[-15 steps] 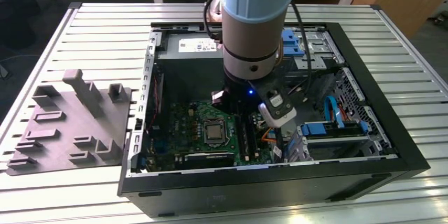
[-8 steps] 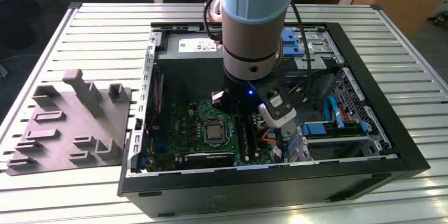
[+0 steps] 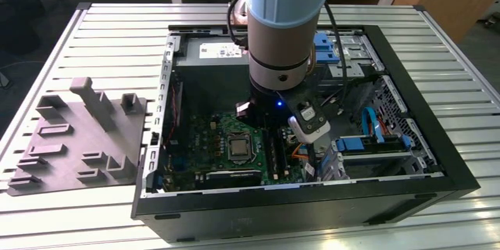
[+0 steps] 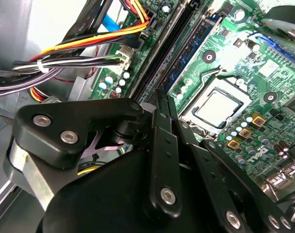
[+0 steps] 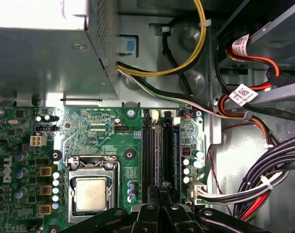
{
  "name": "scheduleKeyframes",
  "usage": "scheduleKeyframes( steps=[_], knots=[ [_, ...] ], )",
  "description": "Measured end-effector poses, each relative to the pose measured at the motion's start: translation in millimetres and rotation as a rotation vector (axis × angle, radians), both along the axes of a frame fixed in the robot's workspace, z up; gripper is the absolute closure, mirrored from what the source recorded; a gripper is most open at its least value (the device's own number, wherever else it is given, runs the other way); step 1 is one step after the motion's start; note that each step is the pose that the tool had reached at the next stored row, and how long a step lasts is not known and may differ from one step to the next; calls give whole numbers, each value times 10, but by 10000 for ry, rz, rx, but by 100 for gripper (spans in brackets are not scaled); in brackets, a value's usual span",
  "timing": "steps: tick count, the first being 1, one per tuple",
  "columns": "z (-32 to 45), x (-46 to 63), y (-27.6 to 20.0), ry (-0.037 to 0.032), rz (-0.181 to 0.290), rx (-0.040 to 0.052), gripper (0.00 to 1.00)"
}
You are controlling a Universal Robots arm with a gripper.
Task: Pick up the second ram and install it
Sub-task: 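Insert the second ram into the second slot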
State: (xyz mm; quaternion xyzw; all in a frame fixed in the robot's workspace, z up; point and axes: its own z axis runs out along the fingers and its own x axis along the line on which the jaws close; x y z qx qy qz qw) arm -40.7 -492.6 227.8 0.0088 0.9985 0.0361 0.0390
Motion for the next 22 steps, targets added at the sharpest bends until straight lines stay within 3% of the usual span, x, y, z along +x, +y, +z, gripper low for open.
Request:
scheduleKeyframes(
  steps=[22],
  knots=[
    [-26, -1, 2, 0, -1, 2, 89]
  ],
)
